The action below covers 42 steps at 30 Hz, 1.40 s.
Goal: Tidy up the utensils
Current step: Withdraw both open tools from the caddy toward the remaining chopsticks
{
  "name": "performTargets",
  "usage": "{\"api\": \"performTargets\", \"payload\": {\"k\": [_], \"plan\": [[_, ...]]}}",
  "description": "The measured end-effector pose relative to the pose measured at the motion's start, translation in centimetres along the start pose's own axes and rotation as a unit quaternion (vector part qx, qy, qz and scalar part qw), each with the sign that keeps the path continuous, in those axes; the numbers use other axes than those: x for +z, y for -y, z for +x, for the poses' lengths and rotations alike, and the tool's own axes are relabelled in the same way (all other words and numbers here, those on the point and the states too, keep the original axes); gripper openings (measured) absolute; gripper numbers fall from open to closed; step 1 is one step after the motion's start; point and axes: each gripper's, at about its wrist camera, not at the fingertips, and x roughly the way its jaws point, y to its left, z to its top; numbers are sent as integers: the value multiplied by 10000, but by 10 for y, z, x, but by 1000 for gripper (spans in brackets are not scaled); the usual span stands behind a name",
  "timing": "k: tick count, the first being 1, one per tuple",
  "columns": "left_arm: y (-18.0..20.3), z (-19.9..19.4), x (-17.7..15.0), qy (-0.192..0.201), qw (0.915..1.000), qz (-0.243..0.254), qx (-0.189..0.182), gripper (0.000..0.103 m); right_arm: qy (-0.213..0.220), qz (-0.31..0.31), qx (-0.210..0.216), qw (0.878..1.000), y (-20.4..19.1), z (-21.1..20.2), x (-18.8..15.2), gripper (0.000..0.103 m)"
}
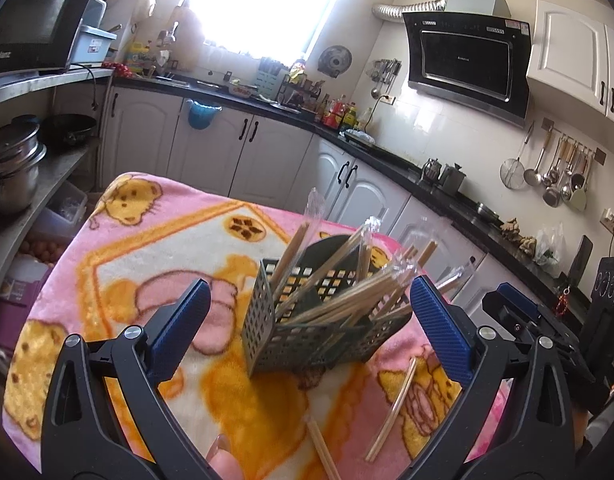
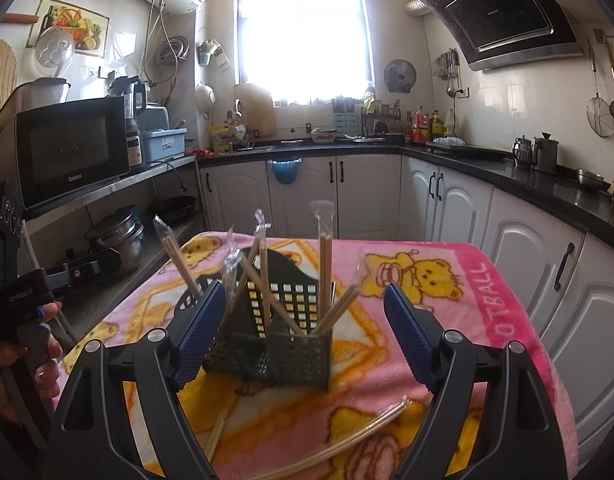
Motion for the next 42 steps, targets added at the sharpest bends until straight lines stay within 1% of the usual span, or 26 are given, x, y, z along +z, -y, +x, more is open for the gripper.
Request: {"api": "performTargets", "payload": {"k": [16, 25, 42], "plan": [[7, 9, -39, -485, 9988, 97, 27, 92, -491, 63, 44, 9988, 0, 1, -39, 79], [9, 20, -59, -769, 9969, 145, 56, 92, -786, 84, 53, 9969, 4, 5, -59, 79], [12, 51, -91, -1295, 9913, 245, 74, 92, -1157, 245, -132, 9929, 24, 19, -82, 79]]}}
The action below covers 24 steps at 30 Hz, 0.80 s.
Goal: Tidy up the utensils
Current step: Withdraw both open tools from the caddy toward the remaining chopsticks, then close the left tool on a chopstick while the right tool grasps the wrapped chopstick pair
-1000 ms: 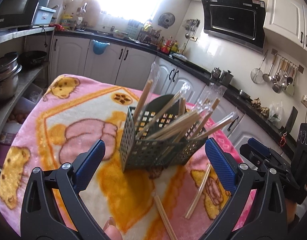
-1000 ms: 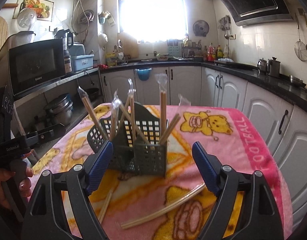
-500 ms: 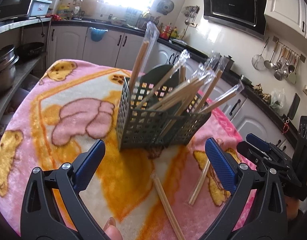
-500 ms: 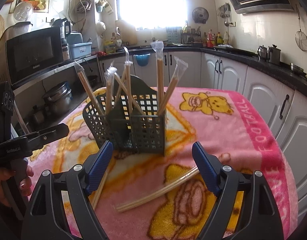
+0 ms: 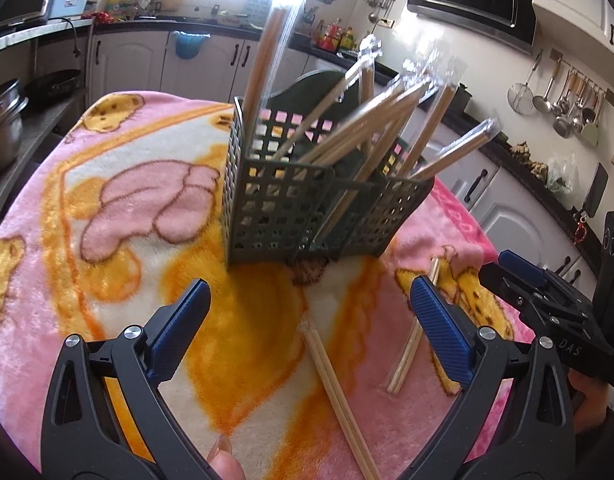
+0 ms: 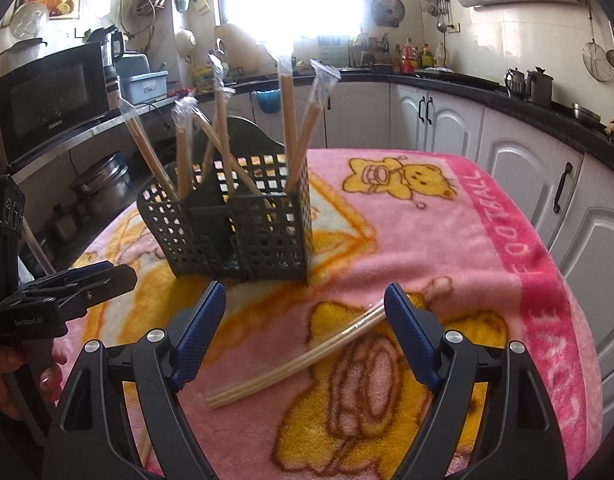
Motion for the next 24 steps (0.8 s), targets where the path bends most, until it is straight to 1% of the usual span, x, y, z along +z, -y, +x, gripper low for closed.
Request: {"api": "performTargets", "payload": {"k": [7, 12, 14, 16, 17, 19, 21, 24], "plan": [[2, 19, -7, -241, 9997, 14, -30, 92, -242, 166, -89, 9995, 15, 17, -7, 79], [2, 34, -11, -431, 9990, -37, -82, 91, -553, 331, -207, 9977, 33, 35, -12, 79], [2, 39, -13, -514, 9986, -47, -109, 84, -650, 408, -222, 9968, 40, 42, -13, 79], [2, 44, -14, -608, 9980, -81, -155, 74, -779, 540, -238, 9952, 49, 51, -14, 79], [2, 46, -15, -654, 9977, -100, -177, 72, -823, 598, -238, 9945, 53, 54, -15, 79], [2, 51, -16, -739, 9970, -135, -203, 64, -931, 744, -198, 9927, 62, 63, -15, 79], [1, 56, -17, -837, 9960, -179, -244, 59, -1015, 870, -180, 9909, 69, 70, -13, 78], [2, 61, -19, -947, 9949, -186, -290, 49, -1136, 1011, -93, 9883, 76, 81, -10, 74]]}}
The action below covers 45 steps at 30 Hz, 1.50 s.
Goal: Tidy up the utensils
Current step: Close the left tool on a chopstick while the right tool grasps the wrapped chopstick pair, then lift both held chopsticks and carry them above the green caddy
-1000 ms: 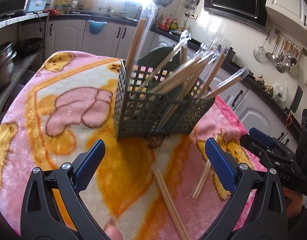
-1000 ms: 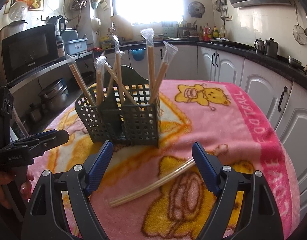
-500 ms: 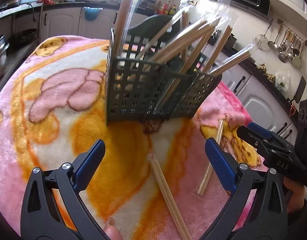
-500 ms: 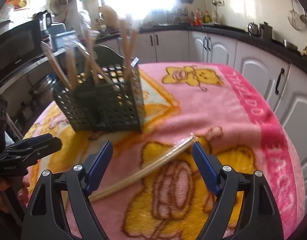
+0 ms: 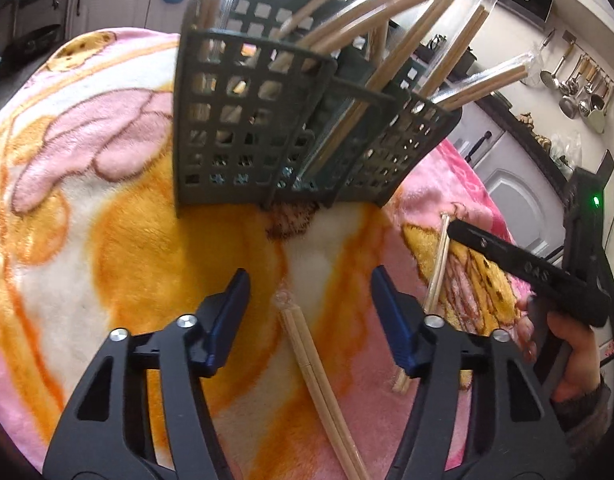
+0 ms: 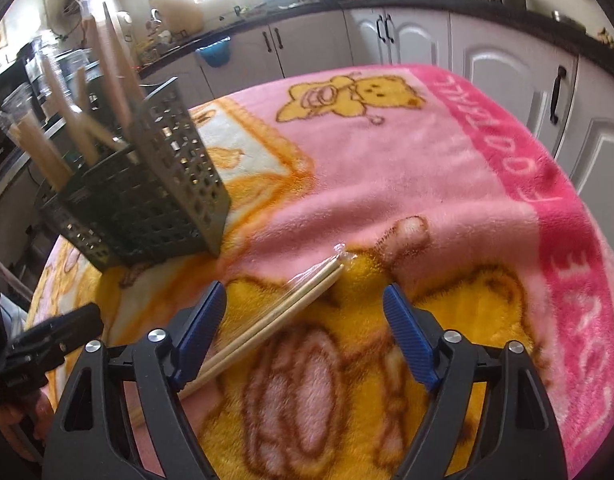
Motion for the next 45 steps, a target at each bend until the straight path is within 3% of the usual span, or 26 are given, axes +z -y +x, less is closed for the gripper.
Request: {"api": "performTargets", "payload": {"k": [6, 14, 19, 24, 32, 45], "plan": [[4, 8, -1, -156, 9999, 25, 16, 40, -302, 310, 121, 9990, 7, 21, 11, 64], [2, 16, 1, -231, 9996, 77, 167, 23, -319, 493, 71, 9982, 14, 30, 17, 49], [1, 16, -1, -214, 9991, 186, 330, 11, -270, 512, -44, 9983, 21, 30, 17, 26], [-10, 14, 0, -212, 9995, 59, 217, 7, -193, 729, 112, 9971, 32, 25, 18, 13], [-19, -2, 0, -67, 9998, -141, 86, 6, 177, 474, 514, 9974, 13, -3, 20, 11], [-6, -78, 29, 875, 9961, 20, -71, 6, 1096, -507, 1286, 9843, -57, -89, 29, 6]]}}
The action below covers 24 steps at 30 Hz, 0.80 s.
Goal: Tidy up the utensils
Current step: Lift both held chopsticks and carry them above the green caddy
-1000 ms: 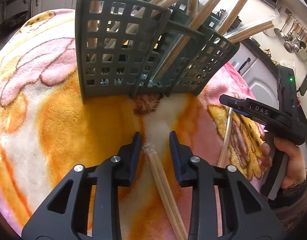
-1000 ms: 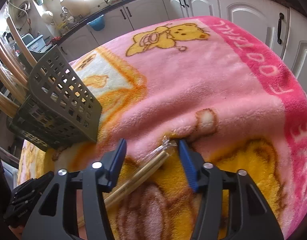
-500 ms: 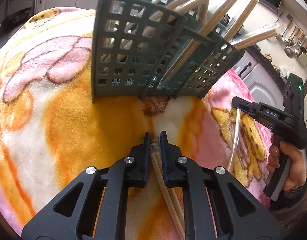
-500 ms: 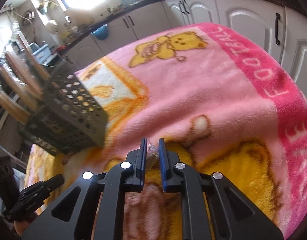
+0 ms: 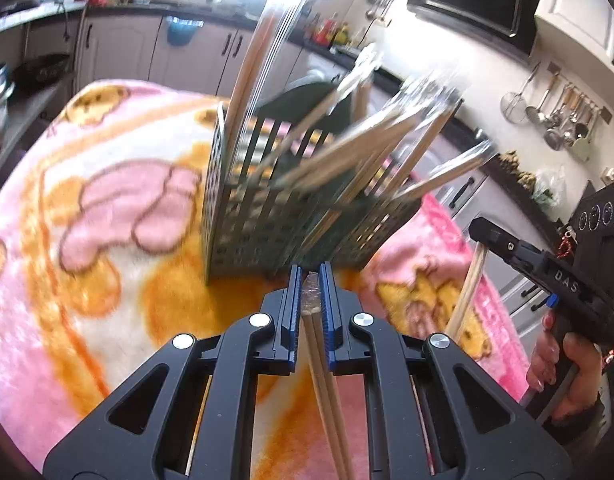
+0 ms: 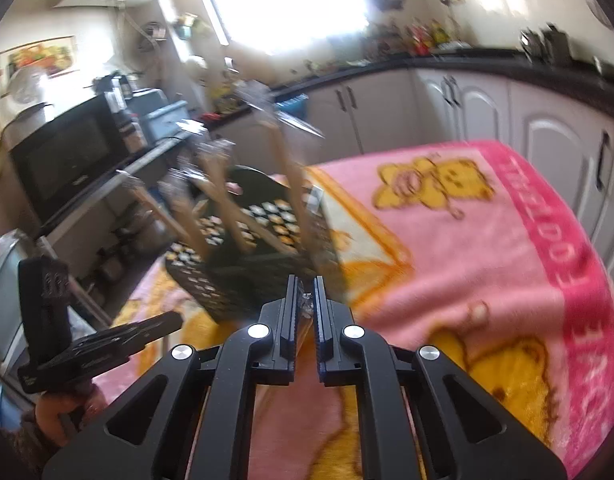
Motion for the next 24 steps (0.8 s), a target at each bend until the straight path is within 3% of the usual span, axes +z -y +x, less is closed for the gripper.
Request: {"api": "performTargets", "payload": {"k": [12, 24], "plan": [[27, -37, 34, 616, 9975, 331, -134, 5, 588, -932, 403, 9931, -67, -41, 29, 6], [43, -75, 77, 1284, 9896, 600, -225, 5, 1163, -1310, 200, 9843, -84, -62, 66, 5]]}}
